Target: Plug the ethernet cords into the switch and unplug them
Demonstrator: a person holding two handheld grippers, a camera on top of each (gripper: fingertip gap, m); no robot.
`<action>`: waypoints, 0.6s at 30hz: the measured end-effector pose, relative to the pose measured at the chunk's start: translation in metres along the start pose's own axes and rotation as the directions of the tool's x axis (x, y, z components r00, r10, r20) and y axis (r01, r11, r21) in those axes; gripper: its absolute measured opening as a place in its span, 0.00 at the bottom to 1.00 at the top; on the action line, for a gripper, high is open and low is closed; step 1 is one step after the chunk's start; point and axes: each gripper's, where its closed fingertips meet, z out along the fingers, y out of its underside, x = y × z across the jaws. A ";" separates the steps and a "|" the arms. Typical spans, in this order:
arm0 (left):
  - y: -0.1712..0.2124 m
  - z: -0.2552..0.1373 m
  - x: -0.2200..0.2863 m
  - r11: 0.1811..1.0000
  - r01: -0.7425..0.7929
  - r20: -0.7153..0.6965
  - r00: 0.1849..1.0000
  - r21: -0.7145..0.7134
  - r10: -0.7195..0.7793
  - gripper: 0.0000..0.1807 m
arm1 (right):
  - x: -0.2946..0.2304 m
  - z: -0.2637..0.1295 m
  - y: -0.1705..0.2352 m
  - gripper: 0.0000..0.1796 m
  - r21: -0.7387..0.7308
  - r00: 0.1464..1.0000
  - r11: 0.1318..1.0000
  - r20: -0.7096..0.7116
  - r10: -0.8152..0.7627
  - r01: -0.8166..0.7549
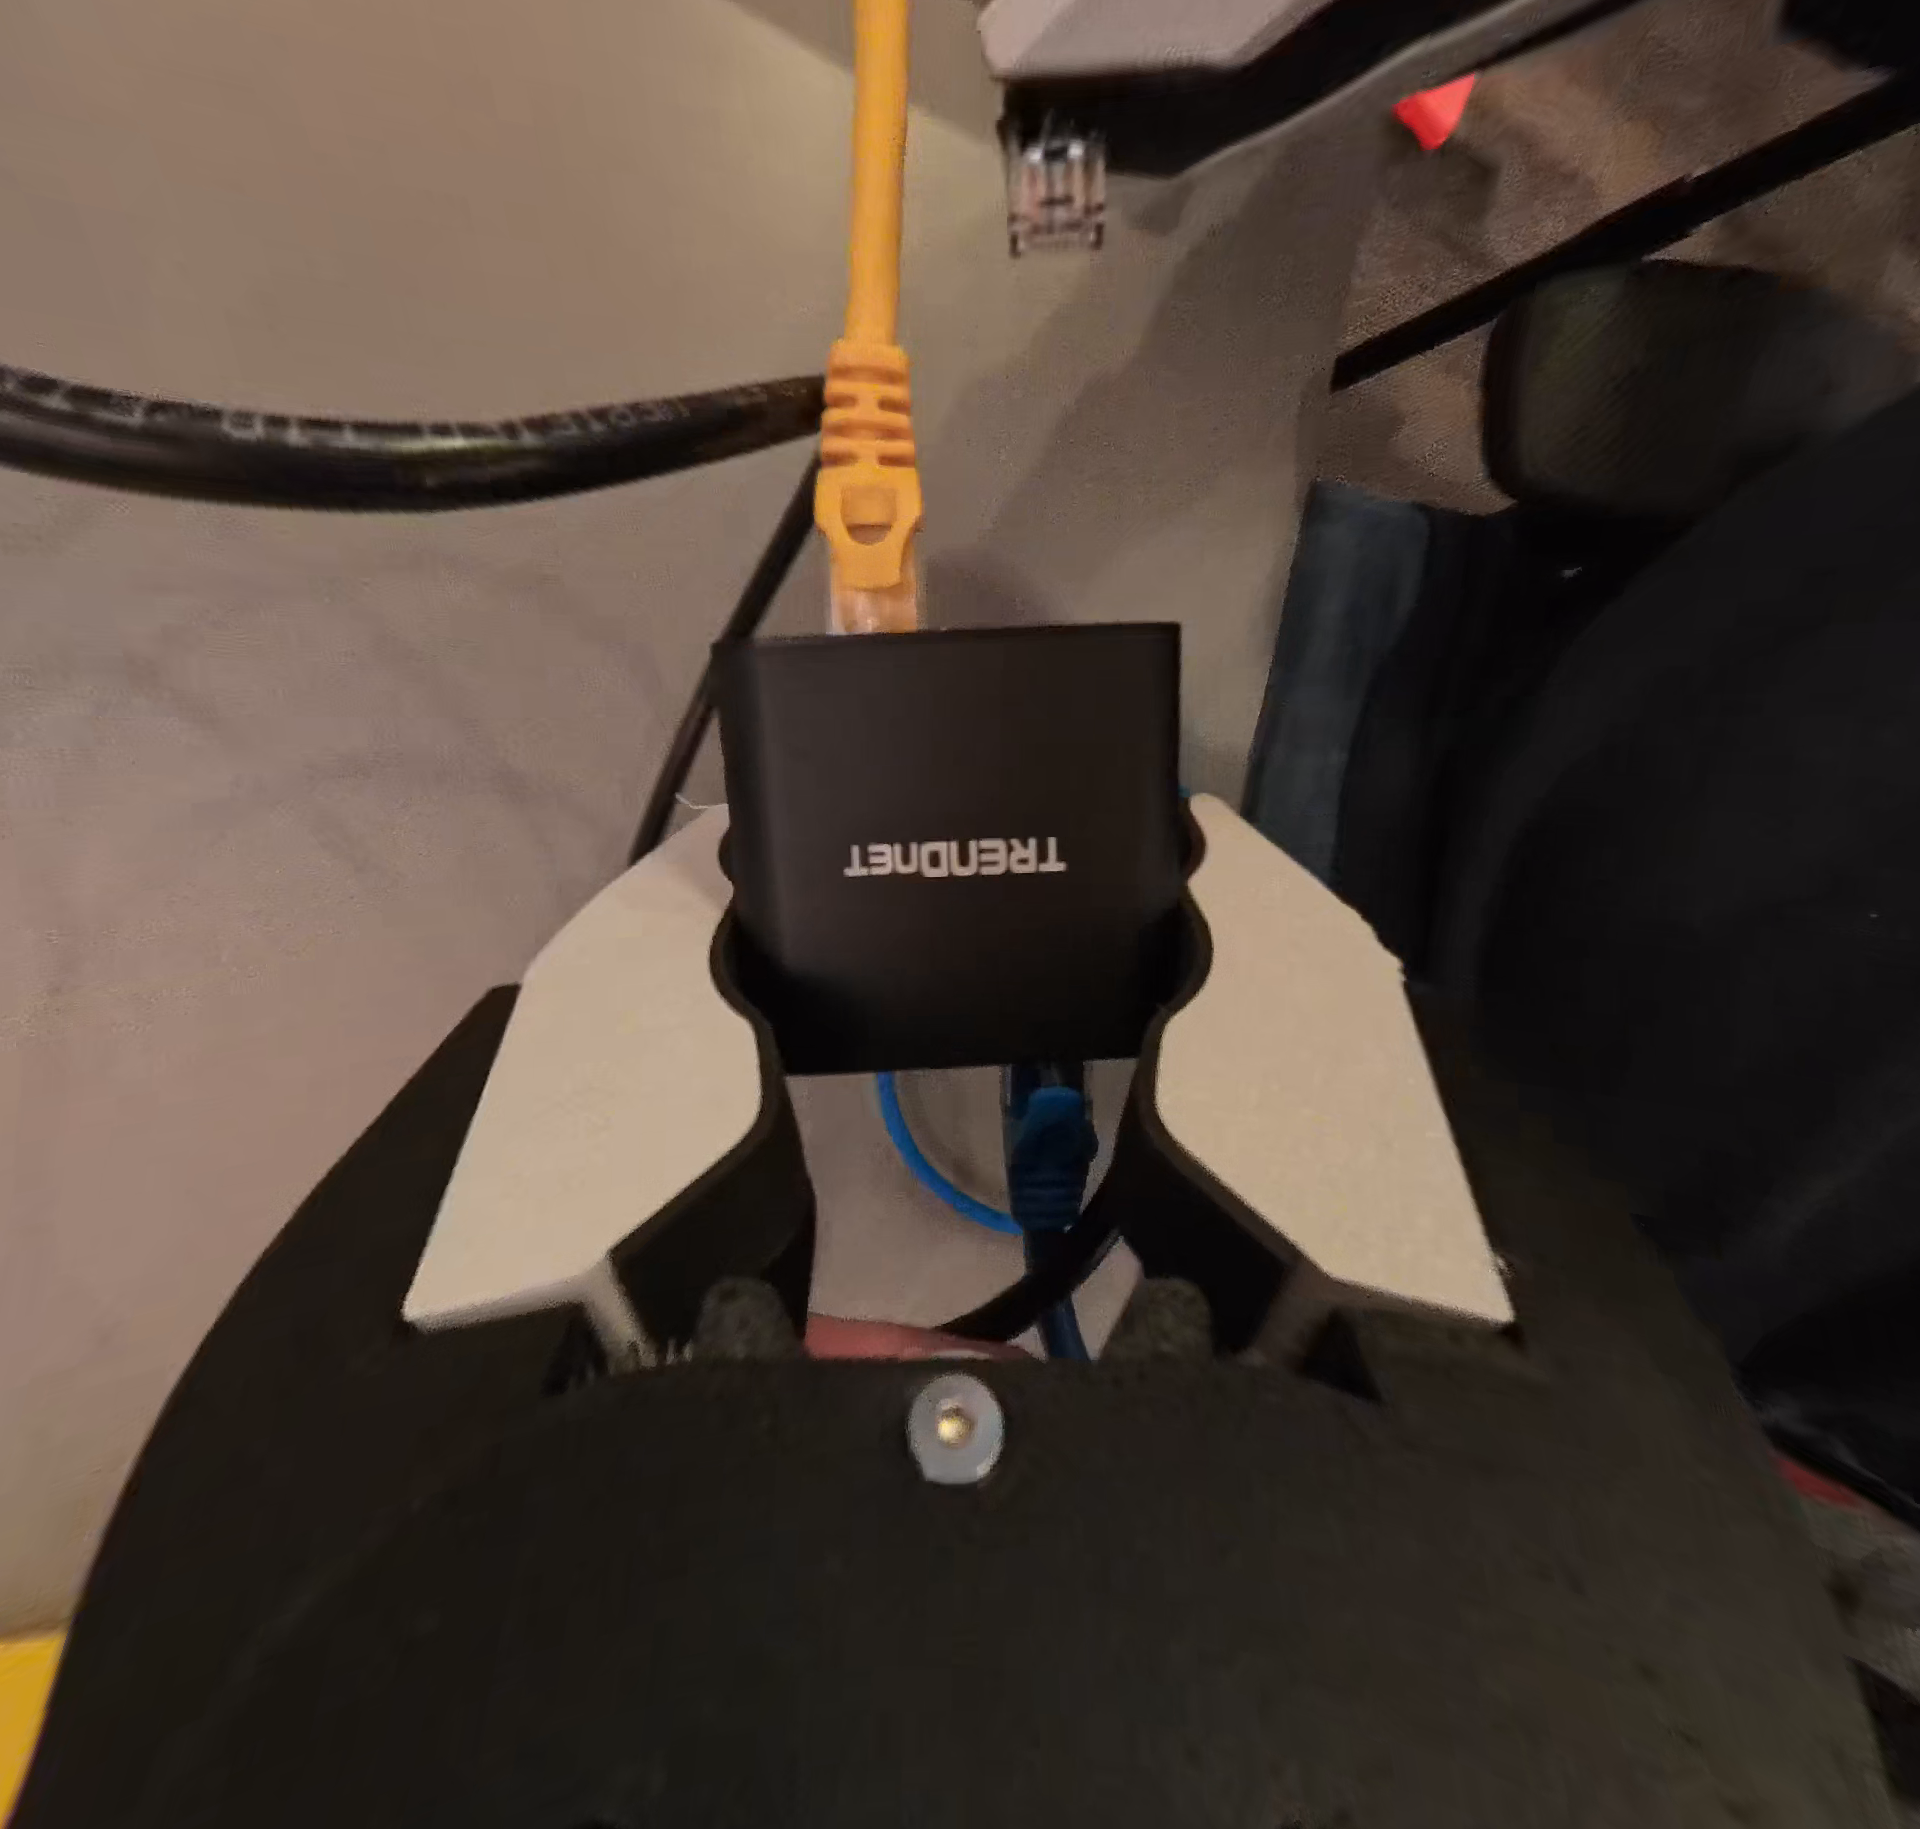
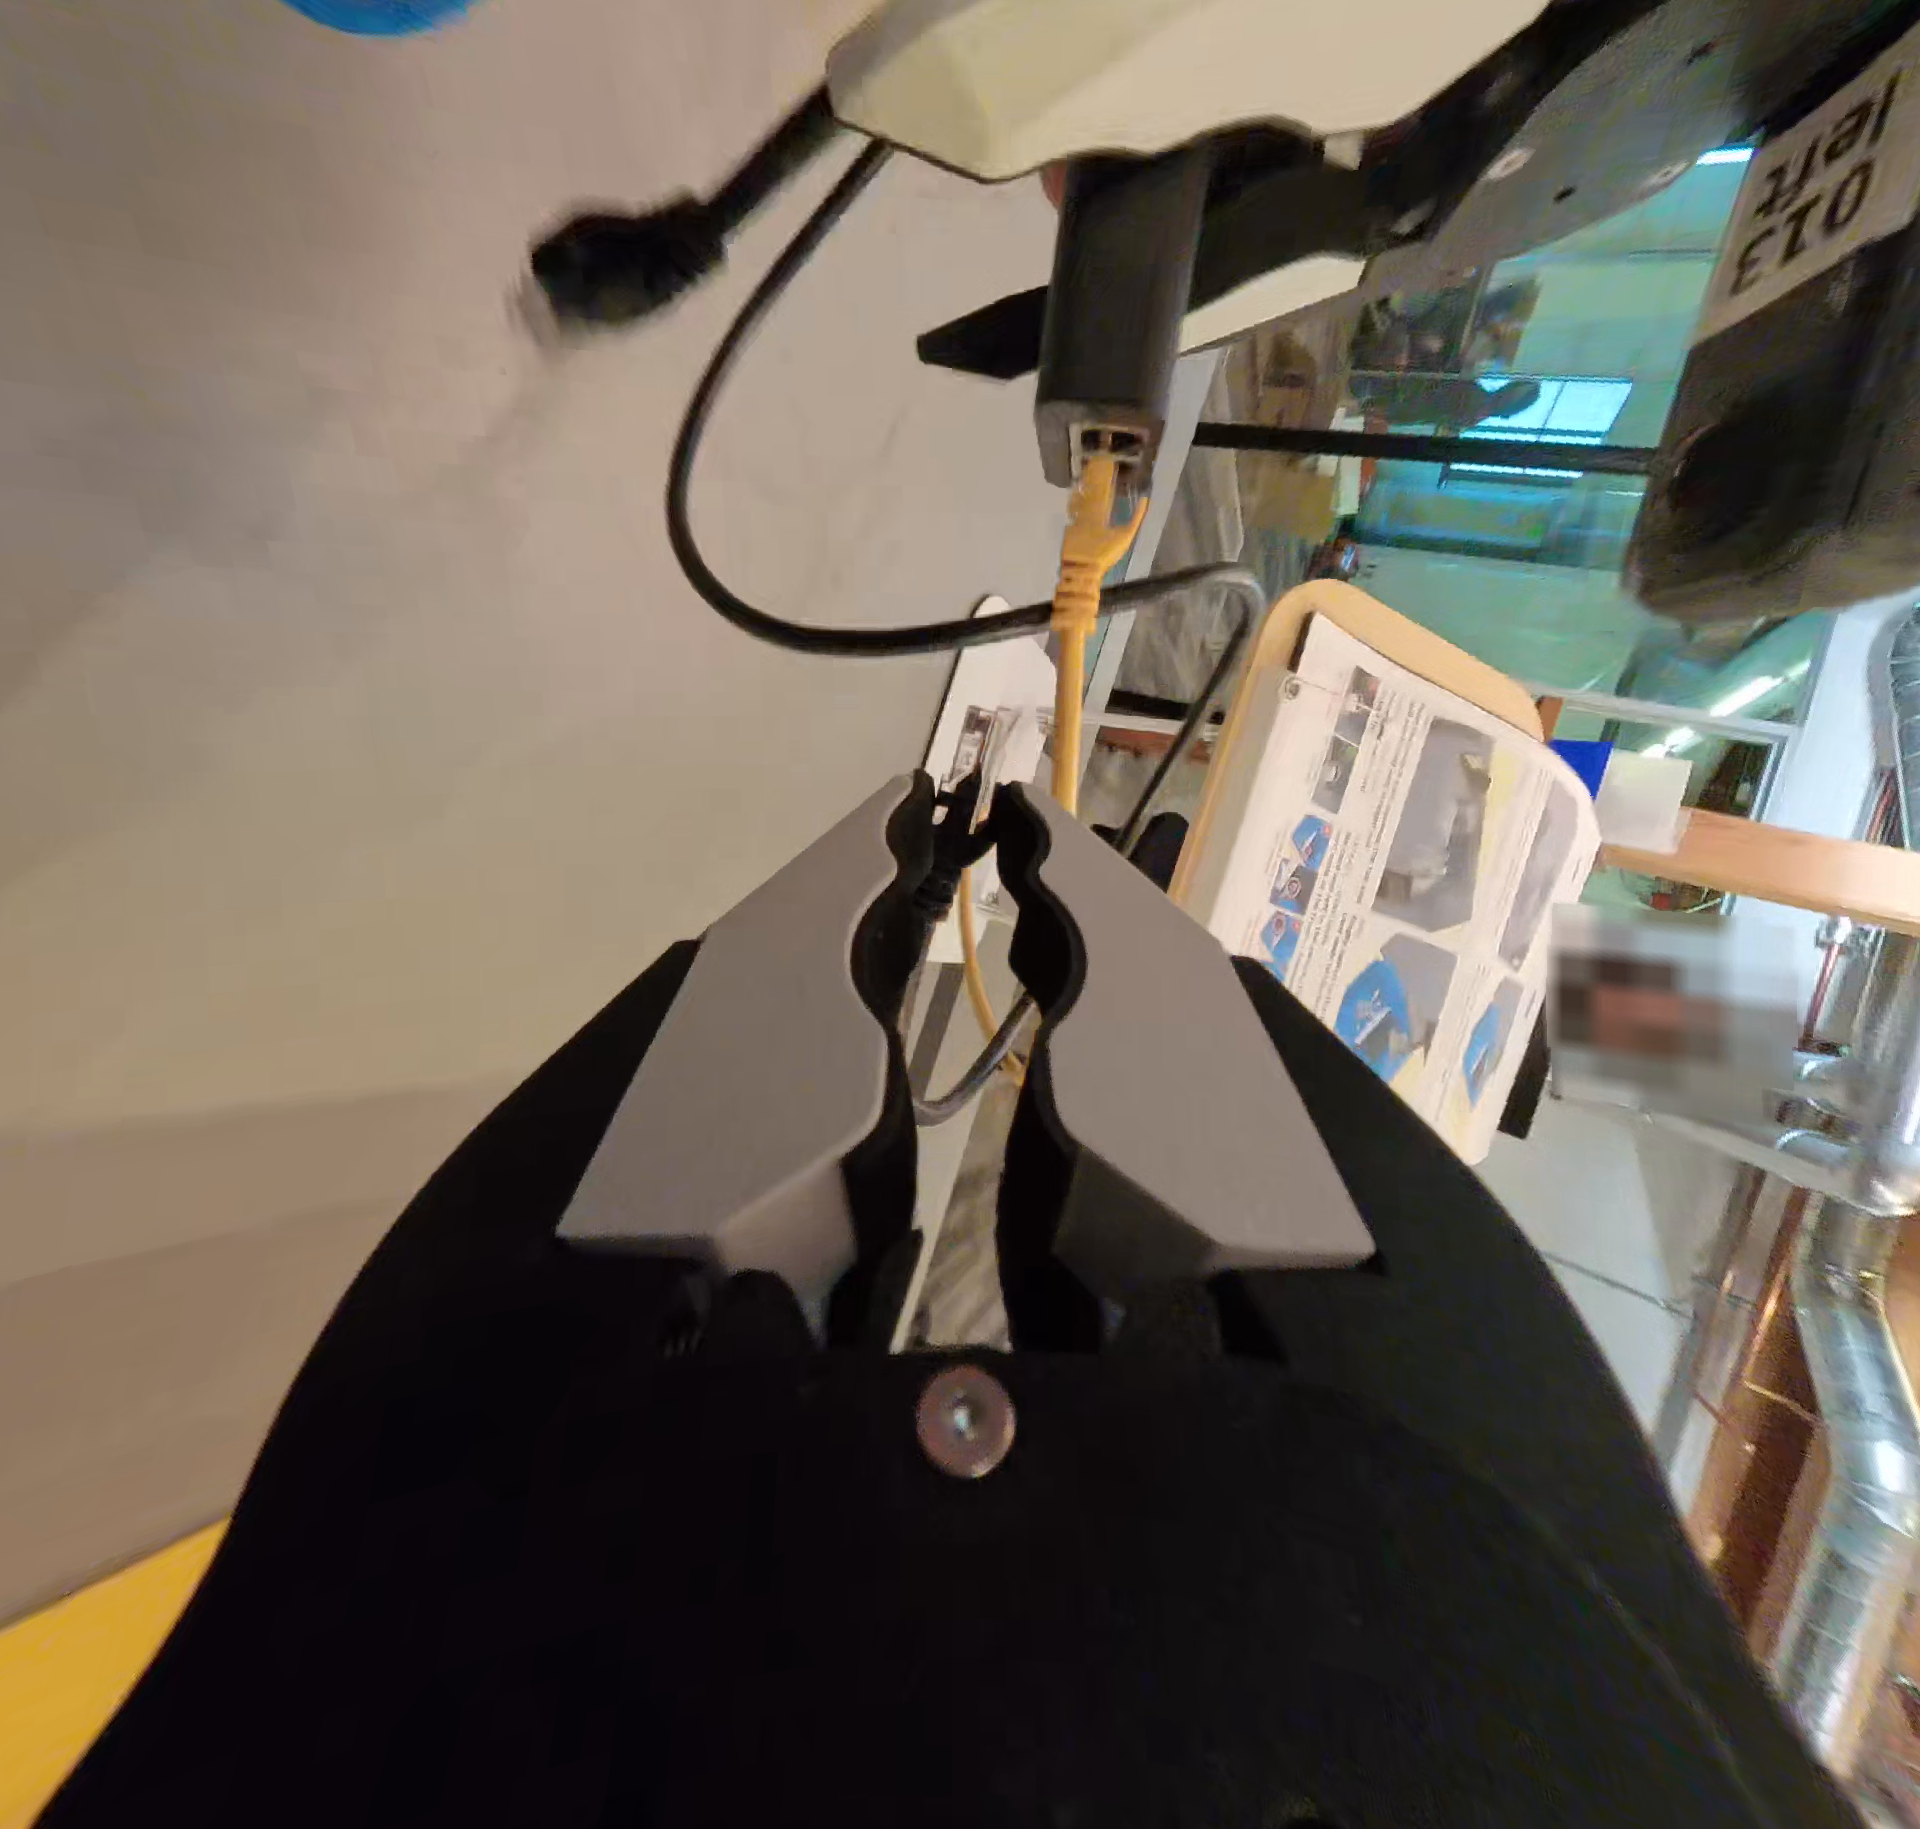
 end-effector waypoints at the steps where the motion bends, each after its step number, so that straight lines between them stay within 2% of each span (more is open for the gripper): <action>1: 0.000 -0.004 -0.003 0.999 -0.030 0.042 0.999 -0.018 0.030 0.41 | 0.000 -0.004 0.001 0.04 0.016 1.000 0.999 -0.003 0.028 -0.028; 3: -0.006 -0.012 -0.003 0.999 -0.030 0.034 0.999 0.029 0.029 0.41 | 0.009 -0.018 0.007 0.05 0.027 0.996 0.996 -0.022 0.090 -0.090; 6: -0.003 -0.017 -0.019 0.999 -0.041 0.140 0.989 0.021 0.038 0.41 | 0.028 -0.043 0.024 0.05 0.016 0.978 0.979 -0.038 0.203 -0.203; 8: -0.007 -0.026 -0.023 0.996 -0.028 0.149 0.989 0.082 0.016 0.41 | 0.031 -0.057 0.035 0.05 0.013 0.970 0.971 -0.023 0.241 -0.240; 12: -0.016 -0.054 -0.027 0.979 -0.046 0.186 0.982 0.199 0.009 0.41 | 0.026 -0.070 0.069 0.05 -0.076 0.963 0.961 0.017 0.267 -0.265; 18: -0.010 -0.074 -0.035 0.962 -0.053 0.228 0.974 0.267 -0.009 0.41 | 0.025 -0.082 0.121 0.05 -0.231 0.962 0.936 -0.003 0.272 -0.265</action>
